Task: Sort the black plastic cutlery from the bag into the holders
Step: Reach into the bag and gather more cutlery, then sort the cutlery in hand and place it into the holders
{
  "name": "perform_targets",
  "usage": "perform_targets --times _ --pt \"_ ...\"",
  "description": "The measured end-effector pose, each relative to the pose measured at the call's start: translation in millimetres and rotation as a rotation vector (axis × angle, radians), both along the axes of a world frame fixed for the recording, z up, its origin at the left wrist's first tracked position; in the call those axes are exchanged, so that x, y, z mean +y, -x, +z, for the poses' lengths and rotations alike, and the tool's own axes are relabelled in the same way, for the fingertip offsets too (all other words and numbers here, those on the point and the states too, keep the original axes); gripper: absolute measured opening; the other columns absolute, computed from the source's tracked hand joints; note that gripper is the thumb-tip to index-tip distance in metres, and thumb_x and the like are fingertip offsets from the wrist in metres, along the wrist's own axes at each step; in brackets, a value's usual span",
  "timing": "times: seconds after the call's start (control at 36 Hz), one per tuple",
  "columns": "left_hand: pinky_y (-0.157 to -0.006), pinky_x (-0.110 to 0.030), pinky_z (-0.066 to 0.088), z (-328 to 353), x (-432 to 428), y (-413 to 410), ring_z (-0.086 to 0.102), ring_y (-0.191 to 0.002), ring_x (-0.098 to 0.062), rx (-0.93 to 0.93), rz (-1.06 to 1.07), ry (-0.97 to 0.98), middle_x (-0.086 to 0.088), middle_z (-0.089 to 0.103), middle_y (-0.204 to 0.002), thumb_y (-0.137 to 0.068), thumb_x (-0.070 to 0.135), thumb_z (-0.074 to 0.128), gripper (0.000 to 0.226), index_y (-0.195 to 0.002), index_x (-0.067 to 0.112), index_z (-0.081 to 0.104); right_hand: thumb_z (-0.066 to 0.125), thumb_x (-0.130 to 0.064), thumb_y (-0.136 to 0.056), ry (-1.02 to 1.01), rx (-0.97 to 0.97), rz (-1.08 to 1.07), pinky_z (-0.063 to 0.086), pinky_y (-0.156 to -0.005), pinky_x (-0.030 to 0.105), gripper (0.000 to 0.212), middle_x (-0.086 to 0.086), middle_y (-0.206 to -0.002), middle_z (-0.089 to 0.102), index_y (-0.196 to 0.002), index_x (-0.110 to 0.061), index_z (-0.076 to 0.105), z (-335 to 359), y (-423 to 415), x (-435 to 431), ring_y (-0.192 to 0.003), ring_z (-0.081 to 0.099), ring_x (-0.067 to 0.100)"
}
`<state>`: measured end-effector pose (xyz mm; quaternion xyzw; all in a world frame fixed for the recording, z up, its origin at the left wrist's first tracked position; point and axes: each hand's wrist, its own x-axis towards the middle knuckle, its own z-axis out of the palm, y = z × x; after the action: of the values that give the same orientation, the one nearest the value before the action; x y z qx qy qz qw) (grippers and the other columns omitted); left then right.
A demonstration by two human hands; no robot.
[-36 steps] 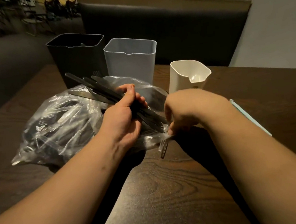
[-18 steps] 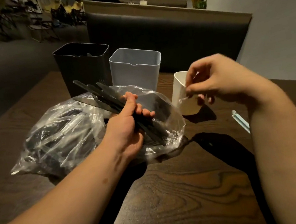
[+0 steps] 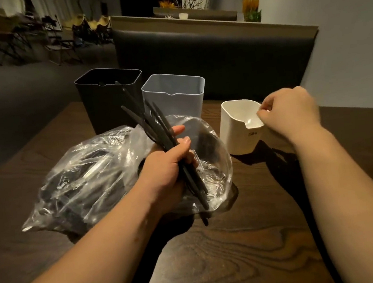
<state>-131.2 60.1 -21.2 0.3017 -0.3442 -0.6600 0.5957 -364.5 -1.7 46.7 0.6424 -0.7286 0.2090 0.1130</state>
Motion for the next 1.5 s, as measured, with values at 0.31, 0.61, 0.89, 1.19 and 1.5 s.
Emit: perform_targets --times 0.31,0.61,0.89,1.19,1.5 --pt "-0.072 -0.036 0.056 7.7 3.7 -1.3 0.062 -0.072 -0.021 0.065 -0.073 0.044 -0.007 0.063 -0.083 -0.104 0.014 0.047 0.027 -0.128 0.018 0.059 0.063 -0.033 -0.095 0.121 -0.209 0.383 0.05 -0.085 0.031 0.019 -0.004 -0.106 0.064 -0.11 -0.024 0.071 30.4 -39.2 20.8 -0.103 0.059 0.014" --pt "-0.051 -0.023 0.043 43.9 -2.9 -20.8 0.056 -0.057 -0.017 -0.109 -0.124 0.119 -0.015 0.073 -0.089 -0.095 0.031 0.058 0.034 -0.116 0.006 0.067 0.068 -0.032 -0.093 -0.337 -0.803 0.722 0.053 -0.058 0.014 0.013 -0.006 -0.091 0.073 -0.102 -0.023 0.071 61.5 -125.8 26.5 -0.083 0.072 0.005" --pt "-0.05 -0.027 0.053 32.4 -9.5 -24.9 0.065 -0.057 -0.021 -0.135 0.019 0.101 -0.01 0.072 -0.08 -0.085 0.032 0.062 0.039 -0.113 0.005 0.062 0.074 -0.039 -0.085 -0.242 -0.527 0.599 0.049 -0.059 0.02 0.016 -0.006 -0.074 0.072 -0.084 -0.023 0.073 53.4 -137.7 12.7 -0.069 0.069 0.002" --pt "-0.053 -0.03 0.051 22.5 3.6 -26.8 0.065 -0.06 -0.023 -0.102 0.072 0.043 -0.008 0.072 -0.081 -0.09 0.027 0.063 0.023 -0.104 0.009 0.066 0.071 -0.02 -0.09 -0.329 -0.709 0.695 0.055 -0.059 0.02 0.007 0.001 -0.076 0.075 -0.094 -0.018 0.076 49.0 -134.8 12.3 -0.071 0.073 0.012" --pt "-0.053 -0.03 0.048 21.4 7.0 -26.3 0.059 -0.054 -0.022 -0.063 0.143 0.072 -0.007 0.067 -0.069 -0.079 0.037 0.07 0.021 -0.095 0.023 0.076 0.06 -0.018 -0.099 -0.109 -1.034 0.691 0.055 -0.058 0.022 0.01 0.001 -0.081 0.074 -0.099 -0.014 0.069 59.5 -123.4 18.9 -0.073 0.073 0.016"
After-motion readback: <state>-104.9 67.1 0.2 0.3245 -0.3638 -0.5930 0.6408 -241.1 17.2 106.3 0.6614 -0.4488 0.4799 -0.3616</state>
